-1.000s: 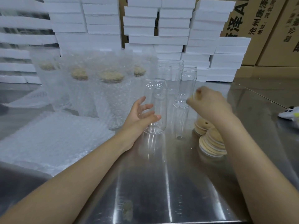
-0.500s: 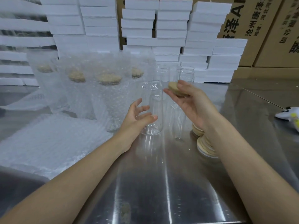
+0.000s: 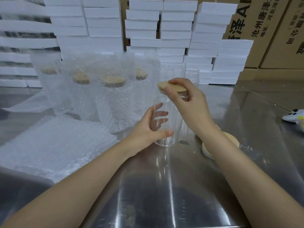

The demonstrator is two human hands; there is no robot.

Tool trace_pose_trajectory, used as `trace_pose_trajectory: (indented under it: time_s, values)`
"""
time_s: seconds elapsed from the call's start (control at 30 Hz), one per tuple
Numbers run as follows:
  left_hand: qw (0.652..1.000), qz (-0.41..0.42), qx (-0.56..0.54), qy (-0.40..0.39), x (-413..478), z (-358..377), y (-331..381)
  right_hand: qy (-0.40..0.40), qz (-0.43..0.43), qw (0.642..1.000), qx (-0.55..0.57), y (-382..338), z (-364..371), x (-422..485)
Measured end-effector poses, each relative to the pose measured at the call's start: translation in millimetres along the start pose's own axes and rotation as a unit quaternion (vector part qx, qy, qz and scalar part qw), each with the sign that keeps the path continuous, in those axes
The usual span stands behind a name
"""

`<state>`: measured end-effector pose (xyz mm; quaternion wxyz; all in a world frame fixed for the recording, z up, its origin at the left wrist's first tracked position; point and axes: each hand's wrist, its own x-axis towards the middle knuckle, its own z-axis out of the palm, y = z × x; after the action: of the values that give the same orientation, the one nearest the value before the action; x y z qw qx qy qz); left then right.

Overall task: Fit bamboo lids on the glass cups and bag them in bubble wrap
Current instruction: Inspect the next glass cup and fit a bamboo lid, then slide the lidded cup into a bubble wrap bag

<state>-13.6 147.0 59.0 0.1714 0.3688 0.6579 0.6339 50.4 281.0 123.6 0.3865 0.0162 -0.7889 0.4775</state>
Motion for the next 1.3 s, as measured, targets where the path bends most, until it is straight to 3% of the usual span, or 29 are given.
trace_pose_trajectory:
  time_s: [0.23, 0.5, 0.63, 0.73, 0.83, 0.9, 1.0, 1.2, 1.3]
  values:
    - [1.000, 0.001, 0.029, 0.006, 3, -2, -3, -0.004, -0.139, 0.985, -0.102, 6, 4, -4]
    - [0.978, -0.021, 0.208, -0.020, 0, -14, 11, 0.018, -0.161, 0.983, -0.088, 18, 17, 2]
    - [0.900, -0.044, 0.433, 0.032, -6, -47, 40, -0.013, -0.132, 0.990, -0.036, 32, 24, -10]
    - [0.795, -0.132, 0.582, 0.105, -12, -77, 60, -0.040, -0.117, 0.992, -0.035, 41, 27, -15]
    - [0.719, -0.263, 0.634, 0.112, -22, -110, 67, -0.050, -0.092, 0.994, -0.019, 43, 29, -12]
    - [0.689, -0.362, 0.626, 0.051, -31, -121, 70, -0.058, -0.088, 0.994, -0.019, 44, 29, -10]
    - [0.694, -0.428, 0.579, -0.005, -36, -126, 68, -0.062, -0.092, 0.994, -0.020, 46, 29, -8]
    - [0.681, -0.391, 0.619, 0.014, -36, -124, 75, -0.064, -0.087, 0.994, -0.018, 51, 30, -8]
    - [0.758, -0.363, 0.541, 0.027, -46, -131, 87, -0.065, -0.084, 0.994, -0.019, 50, 30, -7]
